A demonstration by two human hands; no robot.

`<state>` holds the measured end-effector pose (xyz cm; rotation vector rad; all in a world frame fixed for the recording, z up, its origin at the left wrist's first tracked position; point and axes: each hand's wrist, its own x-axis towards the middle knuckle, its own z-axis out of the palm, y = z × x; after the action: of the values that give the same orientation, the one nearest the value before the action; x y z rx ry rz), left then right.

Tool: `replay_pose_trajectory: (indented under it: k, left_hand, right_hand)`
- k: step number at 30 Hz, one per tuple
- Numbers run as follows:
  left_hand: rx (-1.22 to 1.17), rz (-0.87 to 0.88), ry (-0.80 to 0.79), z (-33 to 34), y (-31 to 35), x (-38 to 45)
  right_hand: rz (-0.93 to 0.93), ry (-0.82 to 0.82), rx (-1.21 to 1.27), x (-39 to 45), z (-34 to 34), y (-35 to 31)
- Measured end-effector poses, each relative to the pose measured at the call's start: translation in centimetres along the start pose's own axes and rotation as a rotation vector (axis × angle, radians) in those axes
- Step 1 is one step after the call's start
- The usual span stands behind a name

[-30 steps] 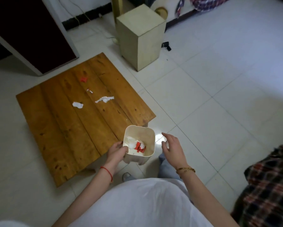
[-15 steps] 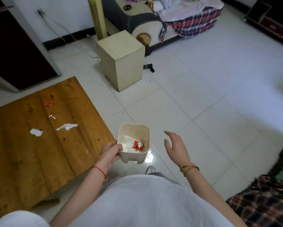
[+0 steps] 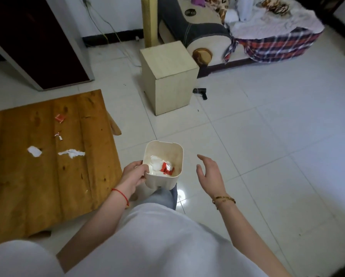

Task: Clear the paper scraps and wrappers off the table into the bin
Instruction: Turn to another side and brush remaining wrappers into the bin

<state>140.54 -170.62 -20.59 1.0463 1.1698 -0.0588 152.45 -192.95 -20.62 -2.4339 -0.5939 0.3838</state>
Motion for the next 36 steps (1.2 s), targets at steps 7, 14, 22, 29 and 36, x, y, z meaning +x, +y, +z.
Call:
replay_pose_trajectory:
  k: [7,14,22,29,36]
  left_hand:
    - [-0.113,-0.045,0.097,3.3,6.5,6.7]
    - [-0.124,0.010,0.197,4.1,13.9,11.9]
    - [-0.290,-0.028,0.397,2.7,17.8,14.3]
    - [-0.579,-0.162,0.637,2.6,18.7,15.9]
    - [-0.737,-0.273,0.909,3.9,19.8,17.8]
  right_hand:
    - [-0.092,-0.096,-0.033,13.1,-0.8,-0.8]
    - [-0.243,-0.207,-0.063,27.6,-0.8,-4.8]
    - [-0.445,-0.399,-0.110,38.0,1.9,-10.8]
    - [-0.711,-0.656,-0.218,46.0,6.4,-16.5]
    - [-1.049,-0.917,-0.297,52.5,11.3,-22.6]
